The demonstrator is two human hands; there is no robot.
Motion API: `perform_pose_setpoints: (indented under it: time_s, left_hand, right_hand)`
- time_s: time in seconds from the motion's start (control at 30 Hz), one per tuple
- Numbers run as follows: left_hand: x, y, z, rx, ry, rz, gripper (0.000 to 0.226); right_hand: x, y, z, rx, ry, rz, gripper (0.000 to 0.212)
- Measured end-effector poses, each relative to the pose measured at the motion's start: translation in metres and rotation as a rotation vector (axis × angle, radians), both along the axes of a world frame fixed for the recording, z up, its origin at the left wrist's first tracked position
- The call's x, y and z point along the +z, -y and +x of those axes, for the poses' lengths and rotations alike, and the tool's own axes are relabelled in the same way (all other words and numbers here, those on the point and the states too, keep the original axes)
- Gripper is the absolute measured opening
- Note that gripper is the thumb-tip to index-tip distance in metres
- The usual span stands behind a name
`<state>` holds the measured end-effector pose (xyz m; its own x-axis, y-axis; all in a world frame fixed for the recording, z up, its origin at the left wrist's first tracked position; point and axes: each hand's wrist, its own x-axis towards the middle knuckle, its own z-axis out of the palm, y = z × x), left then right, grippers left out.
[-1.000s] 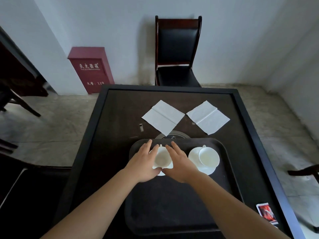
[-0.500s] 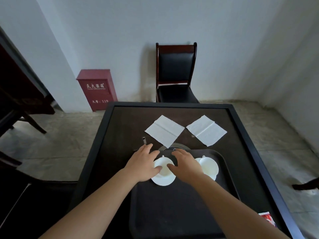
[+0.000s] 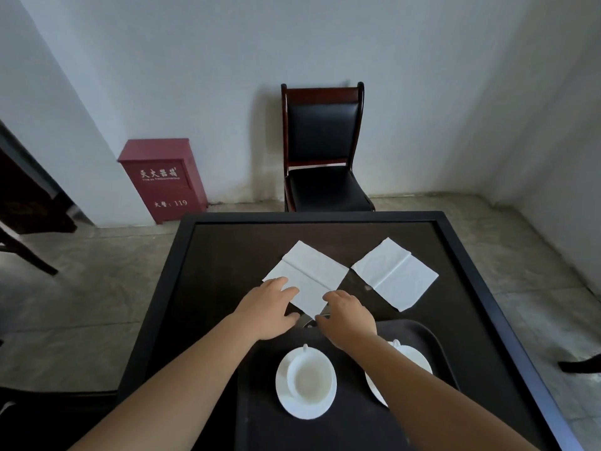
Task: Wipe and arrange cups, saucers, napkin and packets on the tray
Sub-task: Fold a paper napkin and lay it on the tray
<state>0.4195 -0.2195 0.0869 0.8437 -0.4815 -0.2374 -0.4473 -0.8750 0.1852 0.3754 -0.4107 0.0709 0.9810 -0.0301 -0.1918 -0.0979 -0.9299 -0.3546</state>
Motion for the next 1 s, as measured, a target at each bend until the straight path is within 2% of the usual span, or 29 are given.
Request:
perform_pose_setpoints:
  time_s: [0.17,0.27,0.4,0.47,0.6,0.7,0.8,1.0]
  left_hand:
    - [-0.045,0.005,0.048,-0.044,0.019,0.004,0.052]
    - [-0.071,0.008,0.073,-0.071,0.037,-0.010,0.045]
    - [-0.104,0.015,0.104,-0.085,0.065,-0.109,0.063]
    - [-0.119,0.014,0.115,-0.067,0.077,-0.158,0.069]
    - [-0.149,-0.004,0.118,-0.018,0.088,-0.136,0.073]
    - [-0.158,-0.011,0.117,0.037,0.110,-0.221,0.076]
    - [-0.158,-0.011,0.120,0.008,0.106,-0.269,0.073]
    - [-0.156,-0.018,0.118,0.104,0.098,-0.515,0.062]
  right_hand:
    - [-0.042,0.009,0.054,-0.079,-0.082,0.014,0.055]
    - [-0.069,0.015,0.077,-0.092,-0.085,-0.064,0.067]
    - [-0.104,0.020,0.096,-0.063,-0.078,-0.152,0.074]
    - [-0.119,0.026,0.102,0.023,-0.034,-0.178,0.075]
    - [-0.136,0.047,0.118,0.211,0.032,-0.193,0.085]
    - [-0.142,0.058,0.135,0.311,0.065,-0.205,0.086]
    - [-0.143,0.061,0.144,0.363,0.098,-0.201,0.085]
    - [-0.144,0.062,0.143,0.288,0.115,-0.127,0.088]
